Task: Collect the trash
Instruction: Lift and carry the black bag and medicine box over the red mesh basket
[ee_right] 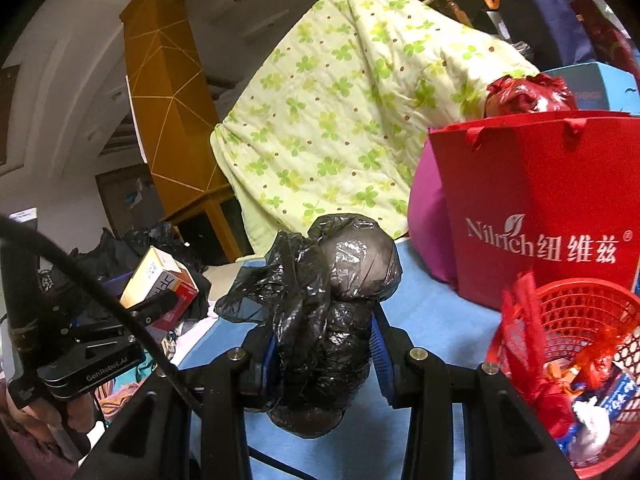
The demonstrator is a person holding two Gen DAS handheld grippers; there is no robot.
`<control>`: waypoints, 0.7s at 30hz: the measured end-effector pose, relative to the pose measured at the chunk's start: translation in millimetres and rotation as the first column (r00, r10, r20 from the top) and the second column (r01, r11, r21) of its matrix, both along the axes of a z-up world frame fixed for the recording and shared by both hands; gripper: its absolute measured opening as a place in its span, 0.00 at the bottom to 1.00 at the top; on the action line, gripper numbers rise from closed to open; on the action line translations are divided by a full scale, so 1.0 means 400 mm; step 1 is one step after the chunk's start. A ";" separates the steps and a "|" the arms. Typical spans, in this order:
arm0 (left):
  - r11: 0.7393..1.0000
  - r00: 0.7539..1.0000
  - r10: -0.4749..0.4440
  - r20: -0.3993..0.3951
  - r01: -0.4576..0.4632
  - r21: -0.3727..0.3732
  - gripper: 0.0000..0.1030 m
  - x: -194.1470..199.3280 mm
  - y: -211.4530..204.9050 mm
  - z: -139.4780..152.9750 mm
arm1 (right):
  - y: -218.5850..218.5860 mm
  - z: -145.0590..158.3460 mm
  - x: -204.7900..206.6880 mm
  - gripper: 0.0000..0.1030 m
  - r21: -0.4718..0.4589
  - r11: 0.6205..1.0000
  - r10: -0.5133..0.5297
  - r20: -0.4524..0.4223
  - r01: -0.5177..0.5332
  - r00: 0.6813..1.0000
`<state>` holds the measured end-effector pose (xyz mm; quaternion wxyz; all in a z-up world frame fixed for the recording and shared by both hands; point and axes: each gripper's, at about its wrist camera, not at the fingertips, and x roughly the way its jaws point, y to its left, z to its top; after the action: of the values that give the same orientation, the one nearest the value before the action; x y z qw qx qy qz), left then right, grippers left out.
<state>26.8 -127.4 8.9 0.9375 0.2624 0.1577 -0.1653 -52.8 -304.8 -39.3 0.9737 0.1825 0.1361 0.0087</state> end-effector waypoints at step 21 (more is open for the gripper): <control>0.996 0.996 -0.090 -0.007 0.090 0.011 0.57 -0.071 -0.117 0.012 | -0.085 0.048 -0.162 0.41 0.010 0.995 -0.101 0.067 0.100 0.993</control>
<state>-1.4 -174.0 13.6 0.9272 0.2738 0.1495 -0.2072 -117.6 -339.0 -20.0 0.9763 0.1920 0.0937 -0.0337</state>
